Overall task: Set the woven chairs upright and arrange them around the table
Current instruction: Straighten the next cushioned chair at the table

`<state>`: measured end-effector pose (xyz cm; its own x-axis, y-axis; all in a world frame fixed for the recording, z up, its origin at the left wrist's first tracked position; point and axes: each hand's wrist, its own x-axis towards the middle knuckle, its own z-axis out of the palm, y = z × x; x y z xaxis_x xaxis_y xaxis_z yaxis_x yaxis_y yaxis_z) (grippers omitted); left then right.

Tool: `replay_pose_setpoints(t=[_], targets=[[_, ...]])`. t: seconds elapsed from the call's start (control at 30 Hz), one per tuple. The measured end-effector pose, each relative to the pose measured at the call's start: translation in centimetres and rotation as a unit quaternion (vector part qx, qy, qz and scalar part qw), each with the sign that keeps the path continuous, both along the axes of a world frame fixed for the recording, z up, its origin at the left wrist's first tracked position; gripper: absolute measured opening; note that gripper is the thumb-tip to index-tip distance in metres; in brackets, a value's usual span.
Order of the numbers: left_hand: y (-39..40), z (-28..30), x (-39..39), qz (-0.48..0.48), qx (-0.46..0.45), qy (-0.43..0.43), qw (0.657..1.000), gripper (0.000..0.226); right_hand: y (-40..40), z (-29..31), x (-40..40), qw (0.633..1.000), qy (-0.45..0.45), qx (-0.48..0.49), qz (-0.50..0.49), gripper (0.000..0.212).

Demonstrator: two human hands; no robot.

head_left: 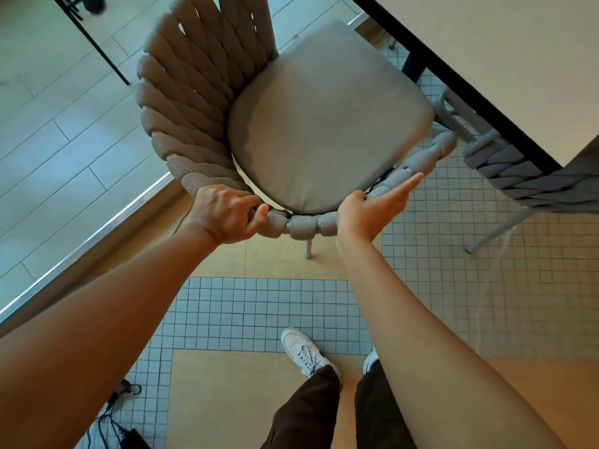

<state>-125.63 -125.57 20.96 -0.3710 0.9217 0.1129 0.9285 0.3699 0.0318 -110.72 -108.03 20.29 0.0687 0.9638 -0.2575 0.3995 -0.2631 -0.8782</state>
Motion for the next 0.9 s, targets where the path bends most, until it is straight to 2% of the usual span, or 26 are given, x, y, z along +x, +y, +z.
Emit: replay_pose_setpoints(t=[0.1, 0.17, 0.2, 0.23, 0.3, 0.37, 0.43, 0.53, 0.67, 0.77, 0.9], targets=[[0.0, -0.2, -0.4, -0.006, 0.015, 0.004, 1.000, 0.052, 0.1, 0.3, -0.2, 0.999, -0.011, 0.001, 0.031, 0.100], [0.1, -0.3, -0.4, -0.009, 0.010, 0.003, 1.000, 0.054, -0.2, 0.4, 0.2, 0.990, -0.101, 0.029, 0.095, 0.095], [0.2, -0.3, -0.4, -0.006, 0.003, -0.001, 1.000, 0.055, -0.3, 0.2, 0.7, 0.973, -0.166, 0.069, 0.142, 0.093], [0.2, -0.3, -0.3, -0.002, -0.005, -0.006, 1.000, 0.058, -0.2, 0.0, 1.3, 0.946, -0.225, 0.123, 0.197, 0.091], [0.2, 0.0, 0.0, 0.000, -0.018, -0.011, 1.000, 0.064, 0.4, -0.1, 2.6, 0.868, -0.288, 0.241, 0.326, 0.075], [0.4, 0.2, 0.3, -0.028, -0.014, -0.010, 0.999, 0.066, 1.4, -0.3, 3.7, 0.775, -0.297, 0.322, 0.455, 0.055], [0.8, 0.2, 1.2, -0.081, -0.002, -0.004, 0.997, 0.072, 2.4, -0.2, 4.5, 0.697, -0.296, 0.362, 0.544, 0.050], [1.9, 0.1, 3.4, -0.125, -0.003, -0.016, 0.992, 0.085, 3.7, 0.2, 5.0, 0.636, -0.293, 0.390, 0.598, 0.056], [3.5, 0.0, 5.8, -0.091, -0.021, -0.030, 0.995, 0.085, 4.2, 0.4, 4.9, 0.602, -0.315, 0.401, 0.615, 0.063], [3.5, -0.4, 6.5, -0.064, -0.012, -0.034, 0.997, 0.081, 3.8, 0.2, 4.9, 0.609, -0.317, 0.404, 0.604, 0.066], [3.1, -0.9, 6.7, -0.080, 0.029, -0.022, 0.996, 0.075, 3.5, -0.3, 5.4, 0.618, -0.300, 0.427, 0.588, 0.063]])
